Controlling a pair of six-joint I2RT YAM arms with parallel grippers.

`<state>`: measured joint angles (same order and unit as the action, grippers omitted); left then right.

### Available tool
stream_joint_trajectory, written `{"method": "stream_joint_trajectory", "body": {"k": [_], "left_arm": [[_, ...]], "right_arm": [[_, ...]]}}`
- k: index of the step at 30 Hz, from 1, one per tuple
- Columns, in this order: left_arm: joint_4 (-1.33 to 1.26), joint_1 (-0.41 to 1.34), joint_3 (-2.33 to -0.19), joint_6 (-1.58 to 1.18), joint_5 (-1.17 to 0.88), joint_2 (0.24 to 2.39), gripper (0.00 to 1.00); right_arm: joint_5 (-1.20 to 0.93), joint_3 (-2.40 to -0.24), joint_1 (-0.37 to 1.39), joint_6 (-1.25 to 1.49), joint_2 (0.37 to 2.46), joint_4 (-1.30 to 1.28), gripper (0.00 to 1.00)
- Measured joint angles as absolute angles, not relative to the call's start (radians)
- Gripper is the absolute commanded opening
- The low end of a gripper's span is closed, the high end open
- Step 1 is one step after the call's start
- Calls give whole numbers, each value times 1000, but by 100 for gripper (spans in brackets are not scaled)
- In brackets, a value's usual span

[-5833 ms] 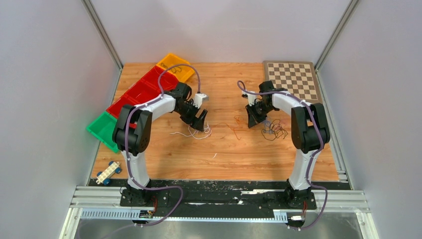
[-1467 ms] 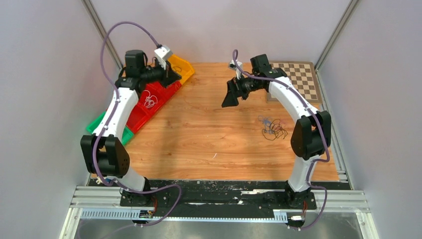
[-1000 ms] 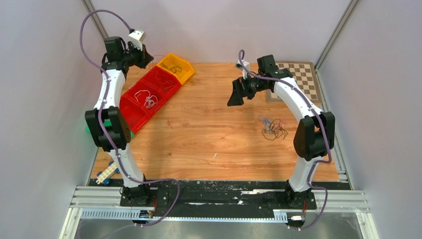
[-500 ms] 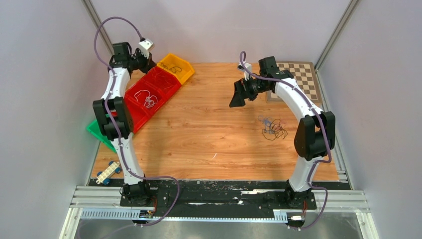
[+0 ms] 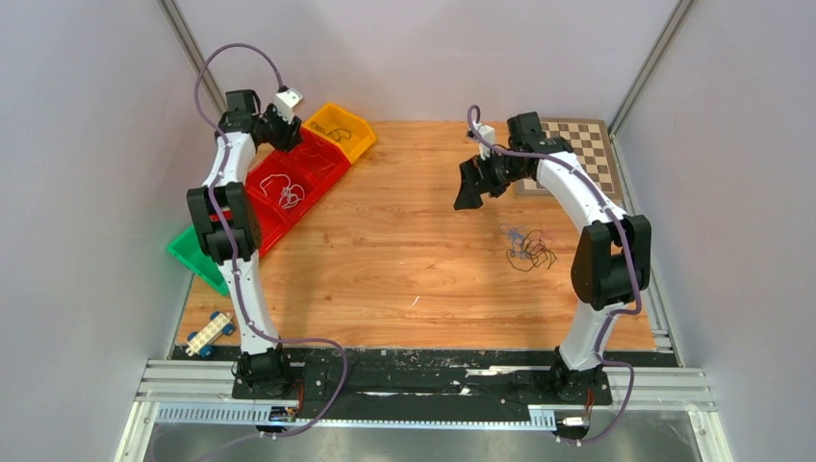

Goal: Untangle the cables

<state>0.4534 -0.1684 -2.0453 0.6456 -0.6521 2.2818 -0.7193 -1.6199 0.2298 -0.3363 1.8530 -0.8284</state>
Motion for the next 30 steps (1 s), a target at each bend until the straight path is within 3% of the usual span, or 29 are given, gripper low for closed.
{"method": "stream_joint_trajectory", "body": {"k": [5,14,18,20,25,30], "left_arm": [[449,-169,-2032,627,-646,2245,70],[443,-169,-2016,568,-641,2100,75],[511,-169,-2022,473,-638,2091,92],[551,-169,-2012,416,-650,2091,94],[566,-154,-1873,307,-616,2056,91],[660,-119,-1914,301,-539,2093,83]], "right_arm": [[-667,-1619,188,-373,1853,-847,98],[-578,-1544,137,-427,1853,-889,96],[-540,-1496,133,-448,1841,-902,94],[-511,-1477,130,-458,1832,-905,93],[-458,-1462,113,-471,1827,-912,92],[-442,-1461,92,-473,1827,-918,92]]}}
